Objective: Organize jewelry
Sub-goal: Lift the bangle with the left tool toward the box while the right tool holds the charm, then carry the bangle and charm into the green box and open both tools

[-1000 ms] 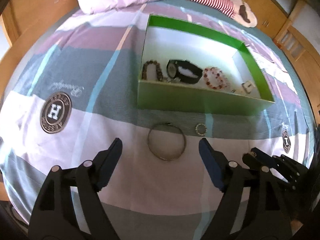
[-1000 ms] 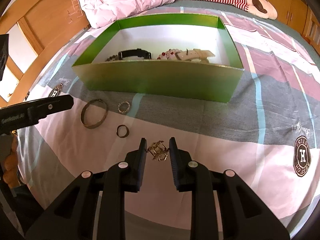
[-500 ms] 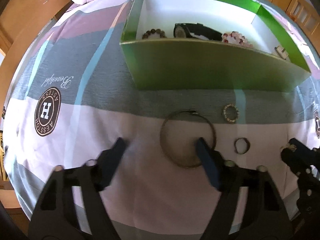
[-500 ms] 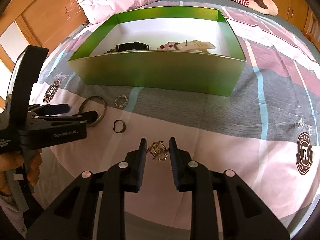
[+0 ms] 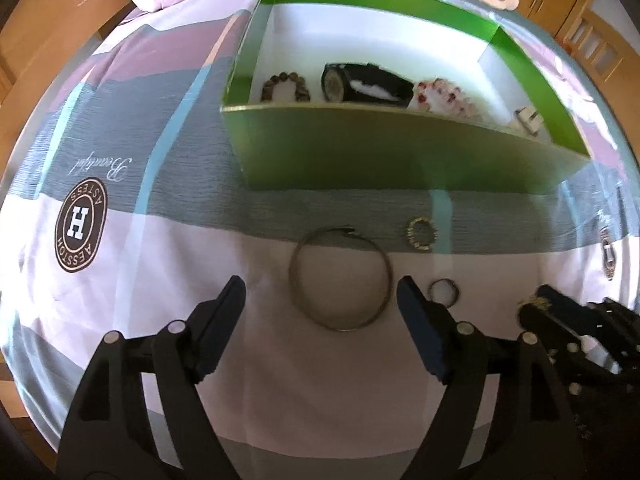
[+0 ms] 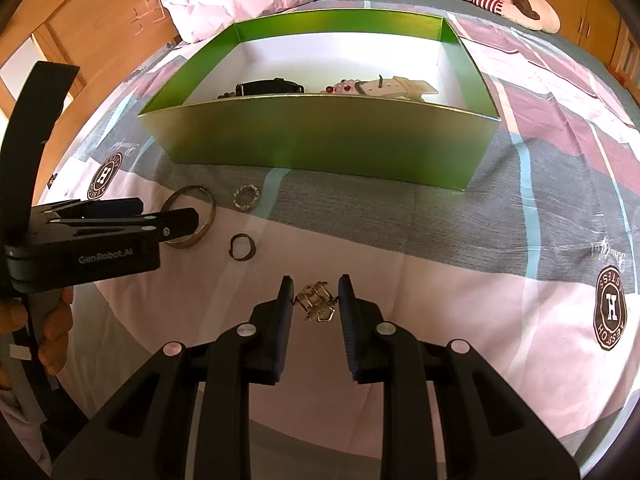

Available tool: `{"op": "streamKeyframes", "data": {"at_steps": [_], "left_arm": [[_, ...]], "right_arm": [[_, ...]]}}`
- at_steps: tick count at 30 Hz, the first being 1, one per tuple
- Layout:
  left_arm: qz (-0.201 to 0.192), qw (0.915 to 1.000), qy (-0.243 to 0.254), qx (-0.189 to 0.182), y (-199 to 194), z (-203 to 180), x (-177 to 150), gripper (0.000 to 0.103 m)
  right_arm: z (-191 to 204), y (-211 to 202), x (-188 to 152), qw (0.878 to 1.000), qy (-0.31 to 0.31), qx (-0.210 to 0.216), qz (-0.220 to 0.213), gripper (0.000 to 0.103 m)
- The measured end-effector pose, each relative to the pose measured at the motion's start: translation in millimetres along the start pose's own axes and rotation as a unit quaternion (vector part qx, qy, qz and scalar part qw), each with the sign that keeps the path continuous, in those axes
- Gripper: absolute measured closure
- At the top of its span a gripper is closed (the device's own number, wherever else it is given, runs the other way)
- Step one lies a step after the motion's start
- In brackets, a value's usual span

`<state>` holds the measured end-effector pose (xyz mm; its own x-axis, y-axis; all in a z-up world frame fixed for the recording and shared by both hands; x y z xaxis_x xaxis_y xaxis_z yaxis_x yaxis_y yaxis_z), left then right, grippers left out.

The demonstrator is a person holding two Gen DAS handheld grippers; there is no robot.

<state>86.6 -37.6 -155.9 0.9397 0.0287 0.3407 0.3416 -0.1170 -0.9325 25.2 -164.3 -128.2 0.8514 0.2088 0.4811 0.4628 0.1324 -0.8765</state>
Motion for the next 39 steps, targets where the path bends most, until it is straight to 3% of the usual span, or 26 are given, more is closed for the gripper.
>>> {"op": "streamKeyframes", "data": {"at_steps": [8, 11, 15, 18, 19, 26, 32, 35, 39], "left_arm": [[-0.001, 1.0, 0.0, -0.002, 6.2, -3.8, 1.2, 0.023], [0.011, 0.9998, -0.003, -0.019, 5.6, -9.0, -1.5, 0.023], [0.01, 0.9996, 0.021, -0.017, 6.7, -16.7, -5.5, 0.023], [0.004, 0.9996, 0.029, 0.002, 11.3, -19.8, -9.6, 0.034], [-0.003, 0.9996, 0.029, 0.004, 10.6, -20.3, -8.7, 0.044], [-0.014, 0.9997, -0.006, -0.02, -3.4, -11.4, -1.3, 0.044], [-0.037, 0.9985, -0.006, -0.04, -25.8, -17.3, 3.7, 0.044], [-0.055, 0.9972, -0.002, -0.051, -40.7, -16.8, 6.9, 0.044], [-0.094, 0.9914, 0.007, -0.091, -69.9, -28.9, 31.8, 0.044]], "right_arm": [[-0.3, 1.2, -0.9, 1.0, 0.0, 0.001, 0.003, 0.079], [-0.5, 1.4, -0.5, 1.0, 0.0, 0.001, 0.002, 0.079], [-0.1, 1.6, -0.7, 1.0, -0.001, 0.0, 0.002, 0.079], [0.0, 1.6, -0.3, 1.0, -0.001, 0.0, 0.003, 0.079], [-0.1, 1.6, -0.3, 1.0, -0.001, 0.0, 0.003, 0.079], [-0.5, 0.2, 0.6, 1.0, -0.001, 0.0, 0.0, 0.079], [0.3, 1.6, -1.1, 1.0, -0.005, -0.001, 0.003, 0.079], [-1.8, -7.2, 3.5, 1.0, 0.001, 0.004, -0.01, 0.079], [-14.8, -42.2, 32.4, 0.997, 0.013, 0.009, -0.07, 0.079]]}}
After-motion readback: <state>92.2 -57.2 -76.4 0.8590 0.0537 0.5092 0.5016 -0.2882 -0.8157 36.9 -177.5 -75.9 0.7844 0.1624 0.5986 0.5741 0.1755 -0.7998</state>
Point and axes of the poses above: each gripper's, at about its wrist camera, not at the fingertips, and y roughly the way its jaws point, z to its left, x to its top, the point moved 8 cm from there along y, roughly the way its jaws point, and after that the axes turned 14 degrees about -y, right-handed, at the moved point
